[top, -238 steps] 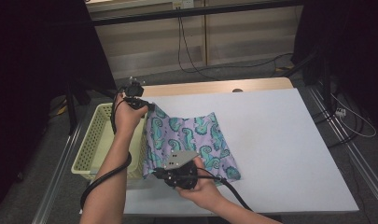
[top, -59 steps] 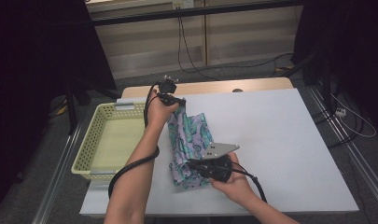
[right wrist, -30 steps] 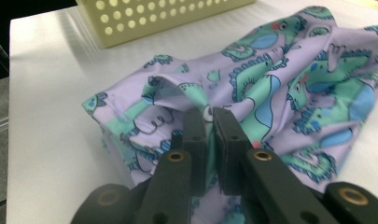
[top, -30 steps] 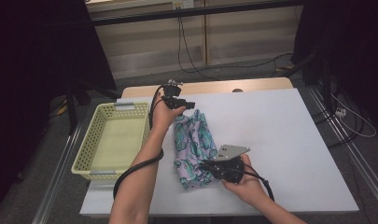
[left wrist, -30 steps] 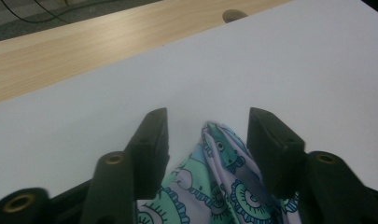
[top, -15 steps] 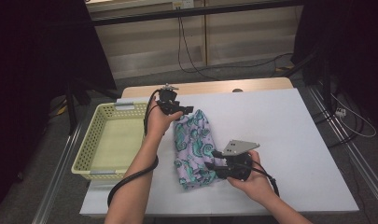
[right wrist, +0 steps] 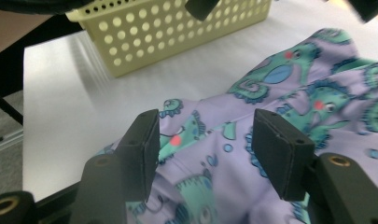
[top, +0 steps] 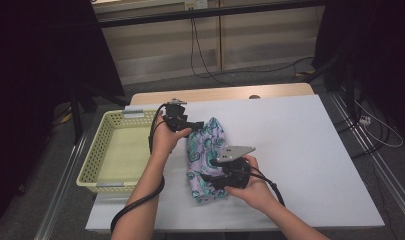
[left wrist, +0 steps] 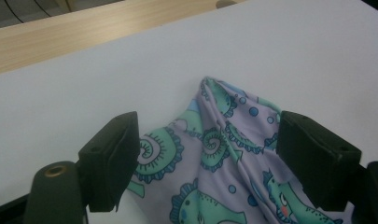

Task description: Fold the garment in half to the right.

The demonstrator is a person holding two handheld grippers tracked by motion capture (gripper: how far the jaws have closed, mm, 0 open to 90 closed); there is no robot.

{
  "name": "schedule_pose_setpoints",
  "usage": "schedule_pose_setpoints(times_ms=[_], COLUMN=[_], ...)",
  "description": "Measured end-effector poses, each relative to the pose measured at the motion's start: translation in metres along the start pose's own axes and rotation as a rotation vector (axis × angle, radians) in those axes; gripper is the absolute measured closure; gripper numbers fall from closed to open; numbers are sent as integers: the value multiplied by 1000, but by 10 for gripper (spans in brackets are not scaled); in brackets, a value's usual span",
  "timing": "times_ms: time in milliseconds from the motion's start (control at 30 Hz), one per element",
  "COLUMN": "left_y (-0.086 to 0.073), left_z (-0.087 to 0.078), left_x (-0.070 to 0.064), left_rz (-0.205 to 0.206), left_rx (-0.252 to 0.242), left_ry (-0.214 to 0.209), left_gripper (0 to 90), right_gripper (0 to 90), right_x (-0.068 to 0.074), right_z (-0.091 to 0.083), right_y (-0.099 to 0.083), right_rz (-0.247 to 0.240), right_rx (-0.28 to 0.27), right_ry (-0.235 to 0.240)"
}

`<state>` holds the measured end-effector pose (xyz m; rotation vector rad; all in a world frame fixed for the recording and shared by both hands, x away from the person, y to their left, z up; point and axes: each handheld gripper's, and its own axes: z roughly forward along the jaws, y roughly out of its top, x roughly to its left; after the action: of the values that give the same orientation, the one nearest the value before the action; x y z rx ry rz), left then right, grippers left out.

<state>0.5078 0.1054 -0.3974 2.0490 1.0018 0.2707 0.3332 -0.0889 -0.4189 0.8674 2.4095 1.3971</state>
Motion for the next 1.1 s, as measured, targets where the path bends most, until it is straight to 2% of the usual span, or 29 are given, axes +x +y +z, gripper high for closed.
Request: schedule_pose_setpoints(times_ms=[67,200,267,367,600,800,867,1000,1100], left_y=[-3,-8,-11,-15,-25,-26,-27,-30,-31], left_z=[-2,-4,-6,-8,-13,-15,-16,-18,-19], left_x=[-1,-1,0,1,-4,-5,-4,-2,-2], left_rz=[-19,-10,-5,-14,-14,0,-8,-6,-7], left_rx=[-1,3,4,-6,-25,-20,-24,-11,-18], left_ry=[-1,10,16,31,33,35,36,27,32], left_gripper=[204,201,199,197,196,196,196,196,197], right_gripper=[436,495,551,631,704,834,866,872,869], right_x=[0,-1,-1,-1,-1,-6,-7,-10,-11], right_z=[4,16,18,18,15,9,7,-2,-10], right_y=[0,0,-2,-4,-14,-17,-18,-19,-23], right_rz=[-3,18,4,8,-1,3,7,18,26], right_rx=[16,50,76,87,122,113,110,85,67], right_ry=[-5,3,-9,-5,-22,-40,-40,-42,-47])
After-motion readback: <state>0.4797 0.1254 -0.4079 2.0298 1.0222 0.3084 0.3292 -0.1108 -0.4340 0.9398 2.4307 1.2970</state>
